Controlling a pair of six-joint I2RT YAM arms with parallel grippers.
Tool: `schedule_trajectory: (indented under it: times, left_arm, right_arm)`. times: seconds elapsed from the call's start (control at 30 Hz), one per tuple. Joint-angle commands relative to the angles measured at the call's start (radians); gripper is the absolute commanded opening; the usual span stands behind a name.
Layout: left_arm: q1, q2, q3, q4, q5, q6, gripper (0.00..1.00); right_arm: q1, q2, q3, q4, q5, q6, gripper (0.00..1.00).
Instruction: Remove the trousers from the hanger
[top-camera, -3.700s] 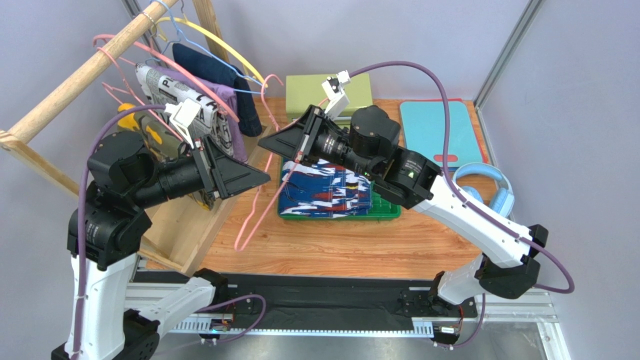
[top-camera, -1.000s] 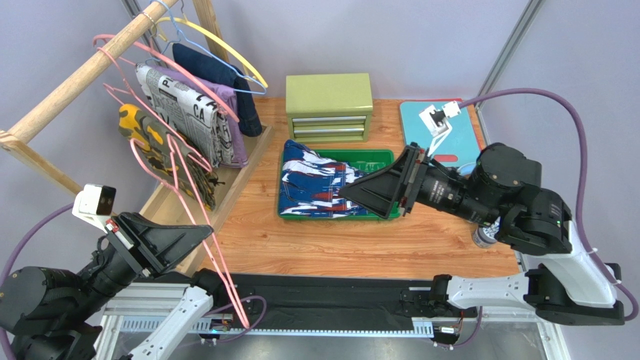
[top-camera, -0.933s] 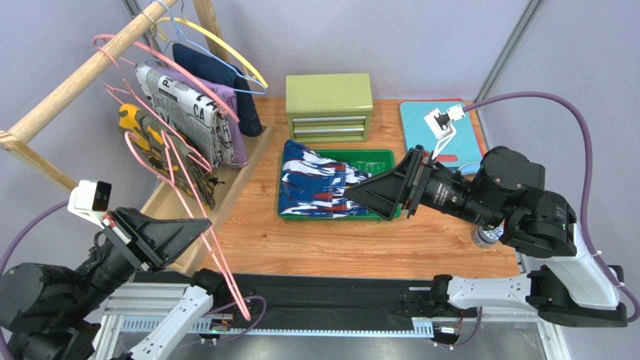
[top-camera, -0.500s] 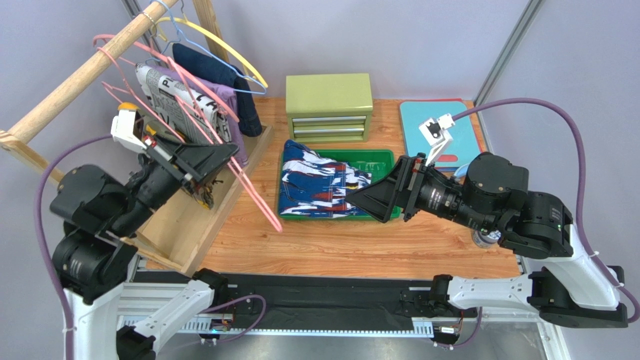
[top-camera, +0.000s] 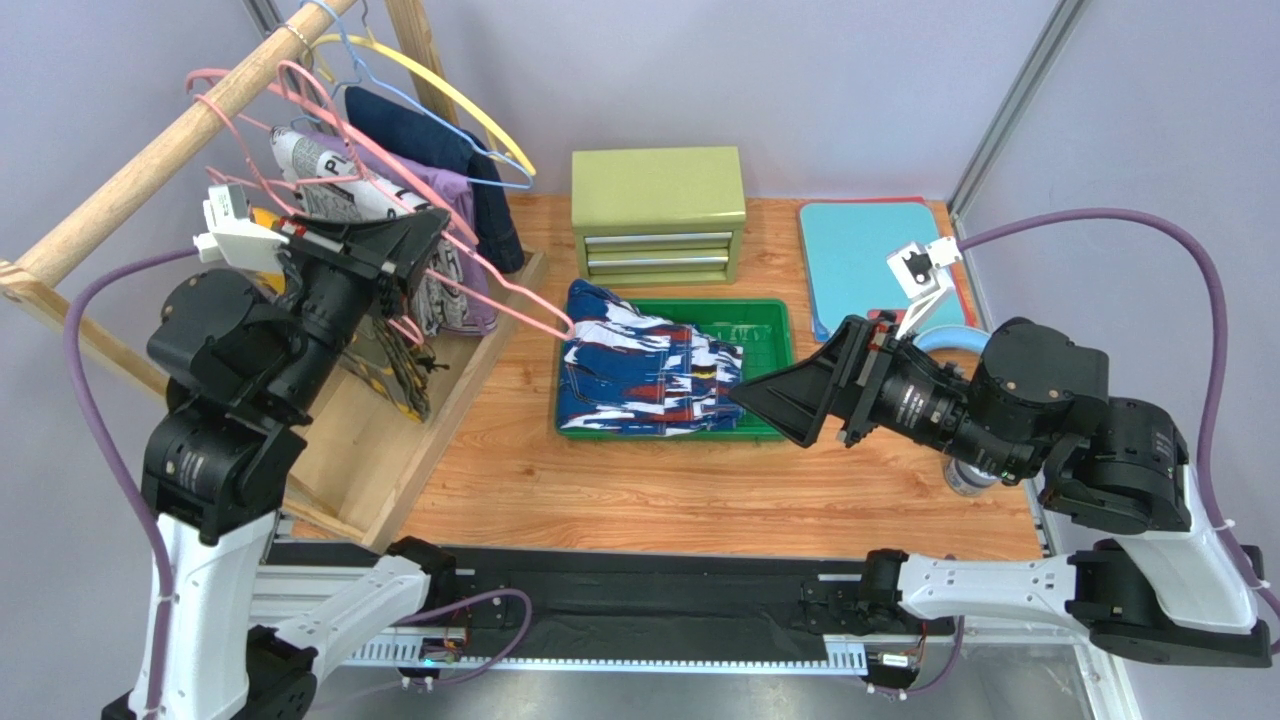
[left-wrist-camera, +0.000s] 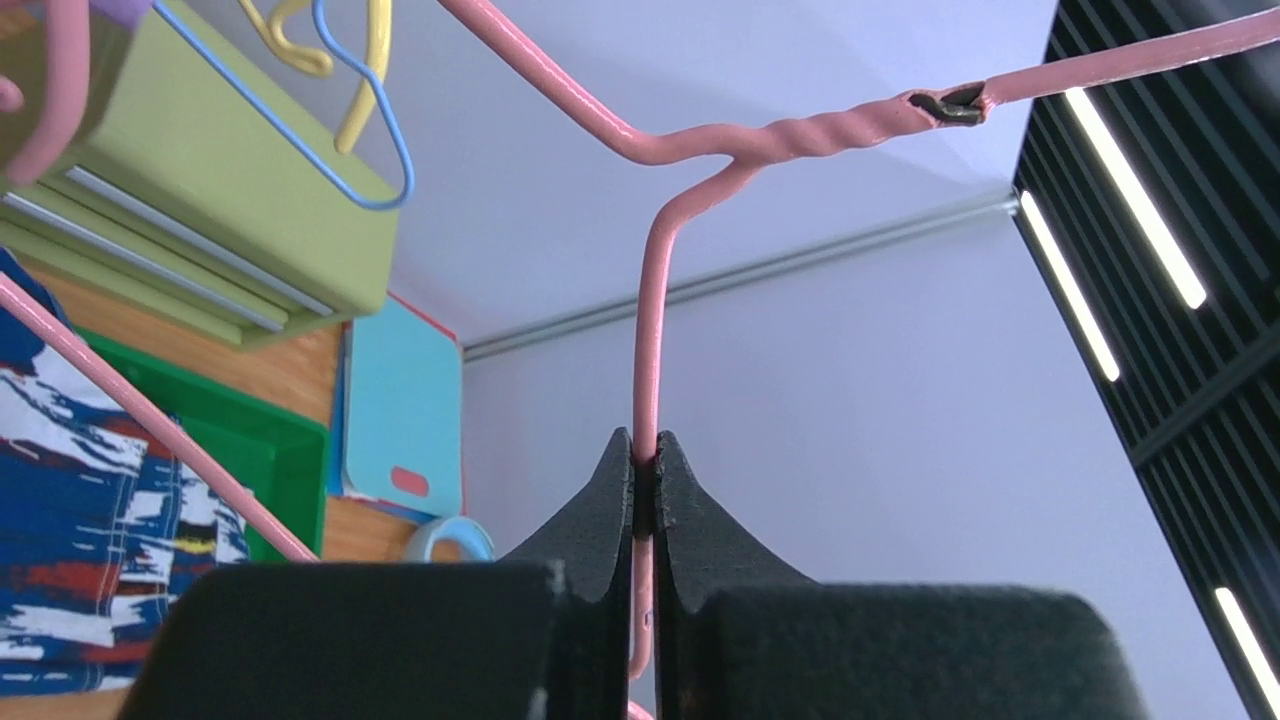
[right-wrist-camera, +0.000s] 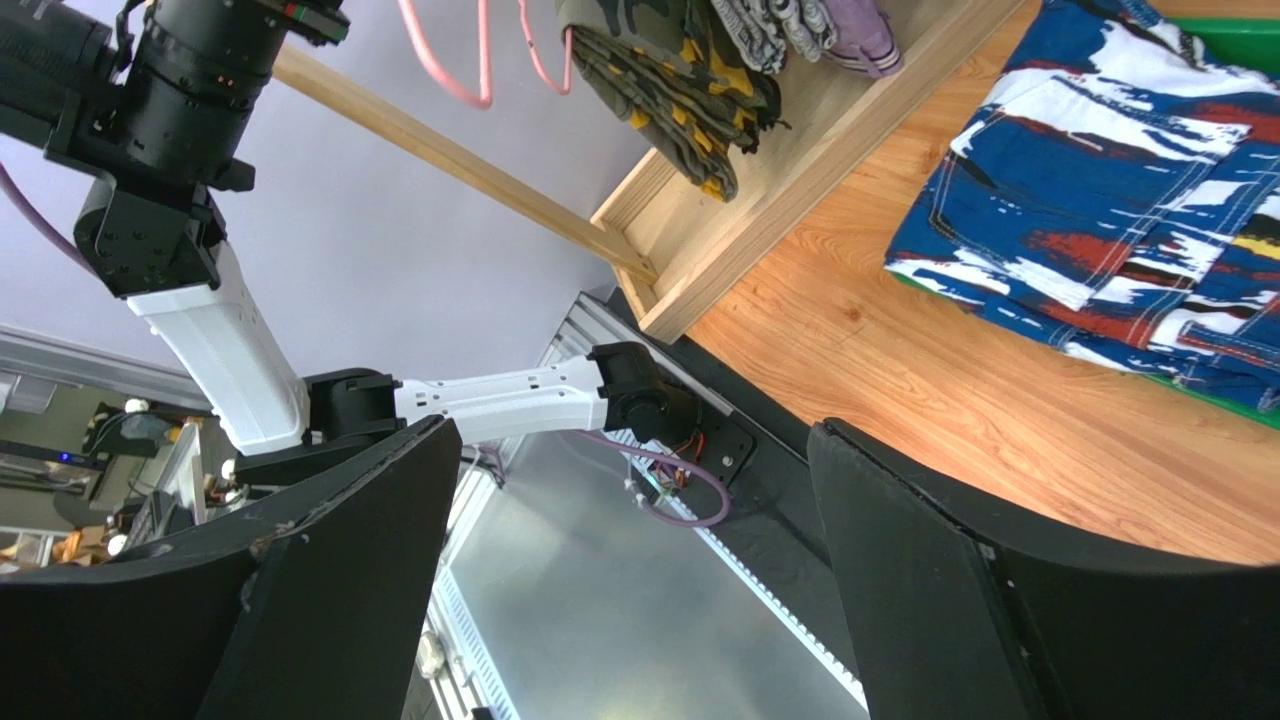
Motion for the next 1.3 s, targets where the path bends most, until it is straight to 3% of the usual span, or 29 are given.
schedule_trajectory:
  times: [0.0,0.23,0.67,1.27]
  left_arm:
    - [-0.001,0.085,0.055,0.084,-0.117,0.038,0.00]
    - [0.096,0.200,0.129,0.086,-0.084,0.029,0.00]
    - [0.294,0.241,0.132,0.100,0.030,-0.042,0.00]
    - [0.324,0.290,0.216,-0.014,-0.081,-0.186,0.00]
  right_arm:
    - [0.003,-0.027,0.026,-0.027,0.064,-0.019,0.92]
    - [0.003,-0.055,0.054,-0.068,0.129,-0.026,0.93]
    - [0.005,-0.029,0.089,-0.087,0.168,-0.075,0.96]
    - [0.003,-0.015,0.078,-0.062,0.150,-0.100,0.97]
